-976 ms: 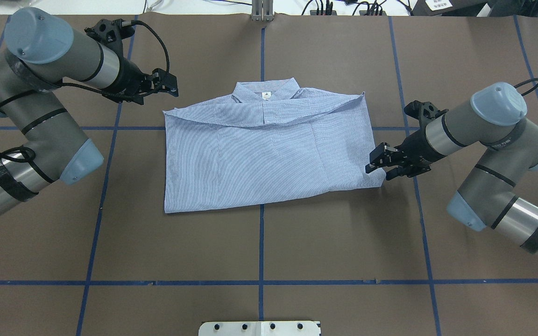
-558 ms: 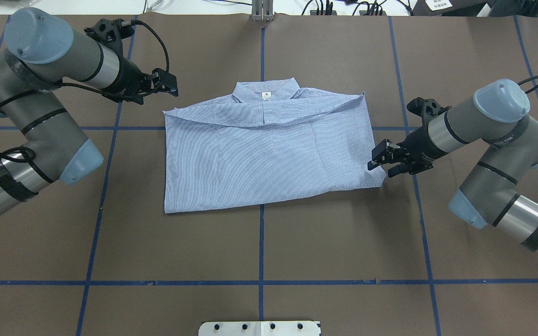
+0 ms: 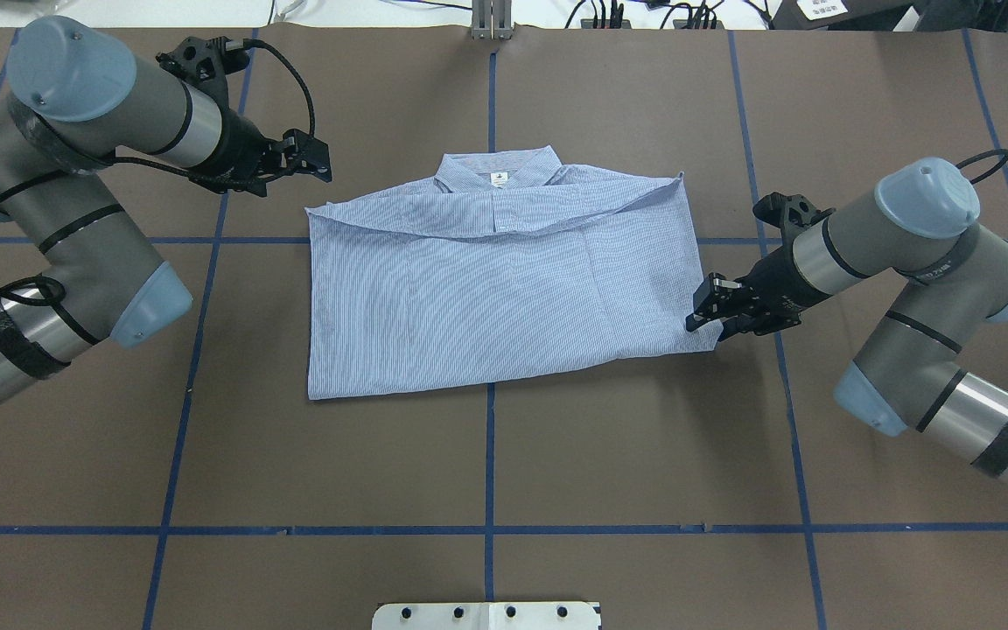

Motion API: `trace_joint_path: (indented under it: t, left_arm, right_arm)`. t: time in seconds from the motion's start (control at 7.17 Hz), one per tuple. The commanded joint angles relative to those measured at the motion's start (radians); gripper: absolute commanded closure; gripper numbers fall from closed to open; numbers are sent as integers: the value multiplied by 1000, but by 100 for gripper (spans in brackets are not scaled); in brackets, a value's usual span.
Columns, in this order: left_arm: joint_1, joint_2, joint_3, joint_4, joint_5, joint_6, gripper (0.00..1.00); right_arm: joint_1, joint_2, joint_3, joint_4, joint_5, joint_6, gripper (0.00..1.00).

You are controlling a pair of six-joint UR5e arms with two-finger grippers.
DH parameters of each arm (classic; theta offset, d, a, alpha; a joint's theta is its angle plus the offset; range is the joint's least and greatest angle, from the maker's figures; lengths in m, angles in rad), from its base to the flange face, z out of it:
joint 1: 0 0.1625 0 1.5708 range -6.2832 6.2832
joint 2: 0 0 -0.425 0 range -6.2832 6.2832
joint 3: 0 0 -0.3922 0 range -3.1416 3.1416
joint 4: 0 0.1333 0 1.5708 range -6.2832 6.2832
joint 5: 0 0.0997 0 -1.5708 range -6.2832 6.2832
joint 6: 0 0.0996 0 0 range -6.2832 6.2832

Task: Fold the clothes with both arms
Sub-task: 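Move the right gripper to the folded shirt's side edge and grasp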

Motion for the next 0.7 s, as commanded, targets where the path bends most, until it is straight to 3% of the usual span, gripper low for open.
trace_joint_path:
  t: [0.0, 0.28, 0.56]
  left_arm:
    - [0, 0, 0, 0, 0, 0, 1]
    - [-2, 0, -6, 0, 2, 0, 1]
    - [-2, 0, -6, 0, 2, 0, 1]
  right_arm:
    - [13, -1, 0, 0, 2, -3, 100]
    - [22, -1, 6, 1, 8, -7, 100]
    - [21, -3, 8, 1, 5, -7, 86]
